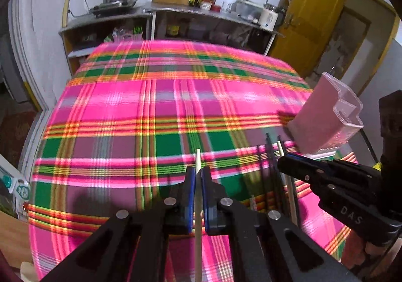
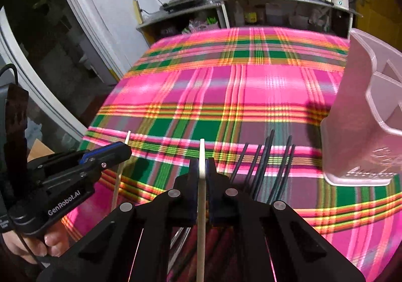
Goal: Organize utensils
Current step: 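Lift both wooden chopsticks and carry them over the pink caddy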
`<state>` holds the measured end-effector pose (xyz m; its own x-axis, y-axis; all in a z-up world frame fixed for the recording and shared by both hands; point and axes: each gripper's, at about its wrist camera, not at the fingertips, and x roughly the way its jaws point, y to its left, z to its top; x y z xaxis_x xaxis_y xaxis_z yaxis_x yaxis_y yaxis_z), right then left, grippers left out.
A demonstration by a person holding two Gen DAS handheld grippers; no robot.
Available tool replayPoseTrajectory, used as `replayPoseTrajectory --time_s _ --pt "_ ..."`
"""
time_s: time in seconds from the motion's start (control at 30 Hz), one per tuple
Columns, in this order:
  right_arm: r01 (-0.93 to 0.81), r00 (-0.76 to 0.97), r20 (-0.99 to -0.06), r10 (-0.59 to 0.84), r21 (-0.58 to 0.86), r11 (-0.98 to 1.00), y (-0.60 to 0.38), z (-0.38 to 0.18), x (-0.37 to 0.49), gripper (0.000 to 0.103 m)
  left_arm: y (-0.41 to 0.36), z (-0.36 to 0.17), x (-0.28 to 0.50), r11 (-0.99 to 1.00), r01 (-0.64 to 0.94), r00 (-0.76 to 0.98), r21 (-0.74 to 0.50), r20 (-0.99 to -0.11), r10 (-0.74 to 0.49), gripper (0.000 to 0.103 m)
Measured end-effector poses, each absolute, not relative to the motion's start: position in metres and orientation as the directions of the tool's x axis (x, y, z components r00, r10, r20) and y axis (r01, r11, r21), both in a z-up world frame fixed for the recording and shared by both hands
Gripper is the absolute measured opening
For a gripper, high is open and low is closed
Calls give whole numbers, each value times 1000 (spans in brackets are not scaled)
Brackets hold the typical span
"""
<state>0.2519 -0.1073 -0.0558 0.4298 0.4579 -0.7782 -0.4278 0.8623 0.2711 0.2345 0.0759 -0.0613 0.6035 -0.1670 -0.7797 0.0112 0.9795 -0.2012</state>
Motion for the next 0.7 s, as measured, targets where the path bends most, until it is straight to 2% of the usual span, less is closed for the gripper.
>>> replayPoseTrajectory --time_s 0.3,0.7 --pt "-442 514 -709 483 263 857 -132 -2 221 6 69 -8 205 978 59 672 -201 -717 -188 5" --pt "-445 585 -640 498 261 857 -156 37 188 6 54 38 183 971 116 716 -211 -660 -229 5"
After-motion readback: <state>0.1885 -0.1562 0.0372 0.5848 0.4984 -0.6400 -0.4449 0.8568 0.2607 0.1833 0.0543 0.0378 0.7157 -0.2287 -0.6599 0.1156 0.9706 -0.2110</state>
